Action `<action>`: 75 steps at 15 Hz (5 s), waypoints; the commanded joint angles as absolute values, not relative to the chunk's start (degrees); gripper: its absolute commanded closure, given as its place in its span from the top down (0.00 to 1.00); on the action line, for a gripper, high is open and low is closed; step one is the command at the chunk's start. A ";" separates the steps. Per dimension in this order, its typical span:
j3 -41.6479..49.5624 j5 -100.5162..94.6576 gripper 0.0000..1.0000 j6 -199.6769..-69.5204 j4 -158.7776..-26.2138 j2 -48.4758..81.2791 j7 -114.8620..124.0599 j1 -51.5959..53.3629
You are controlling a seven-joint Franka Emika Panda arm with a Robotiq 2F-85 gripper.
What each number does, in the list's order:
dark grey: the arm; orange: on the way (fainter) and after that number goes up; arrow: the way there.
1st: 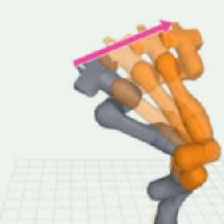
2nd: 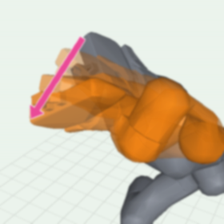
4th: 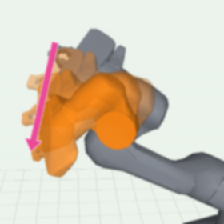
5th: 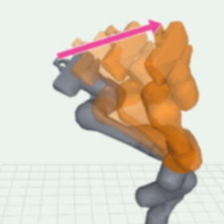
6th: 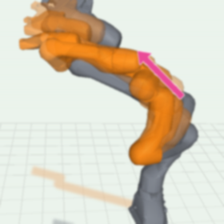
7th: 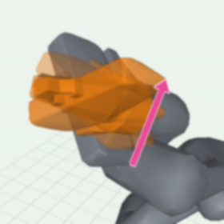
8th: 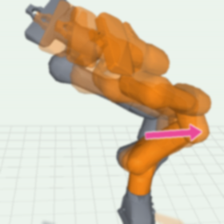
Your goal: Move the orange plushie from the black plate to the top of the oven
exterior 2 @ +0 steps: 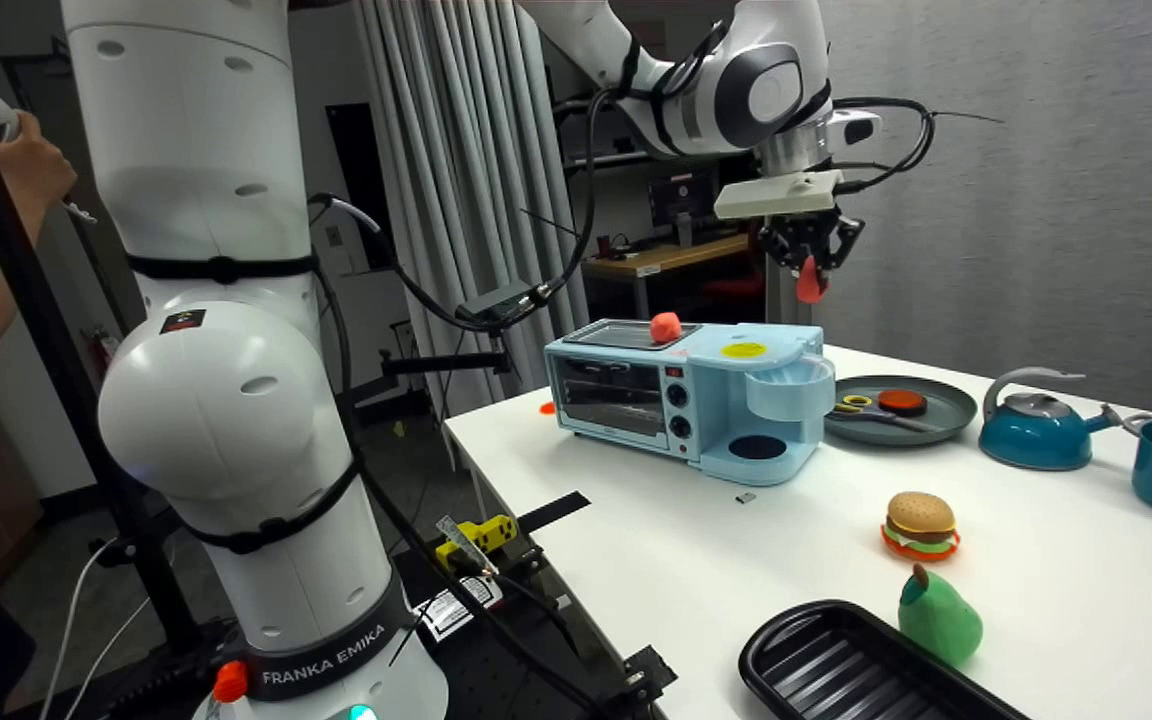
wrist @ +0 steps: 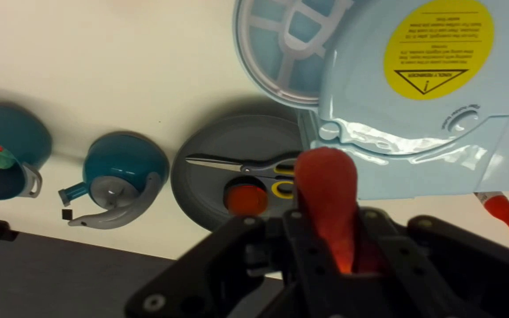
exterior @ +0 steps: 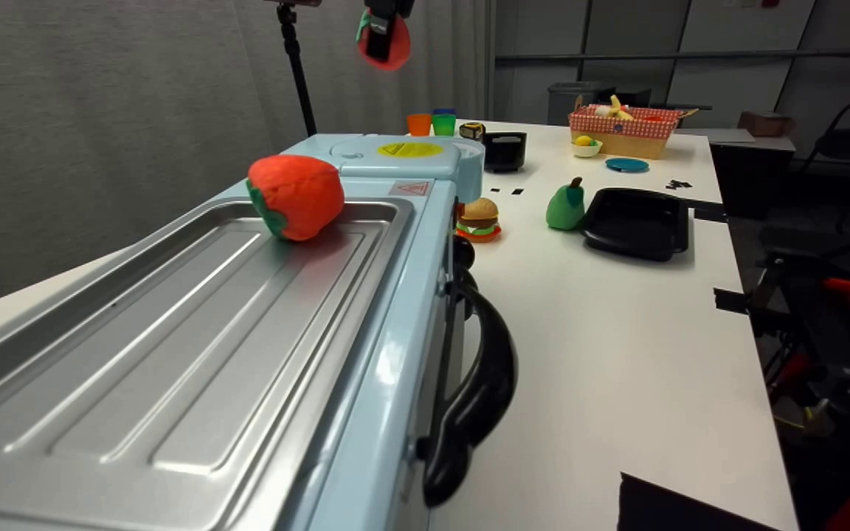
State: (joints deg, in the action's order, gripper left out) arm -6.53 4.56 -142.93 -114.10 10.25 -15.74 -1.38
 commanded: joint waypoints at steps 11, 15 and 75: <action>-13.18 23.17 0.04 -138.32 -111.45 12.45 -29.16 0.18; -14.25 24.30 0.04 -136.83 -111.44 12.73 -30.18 0.95; -5.11 20.14 1.00 -132.93 -118.72 0.64 -34.73 1.24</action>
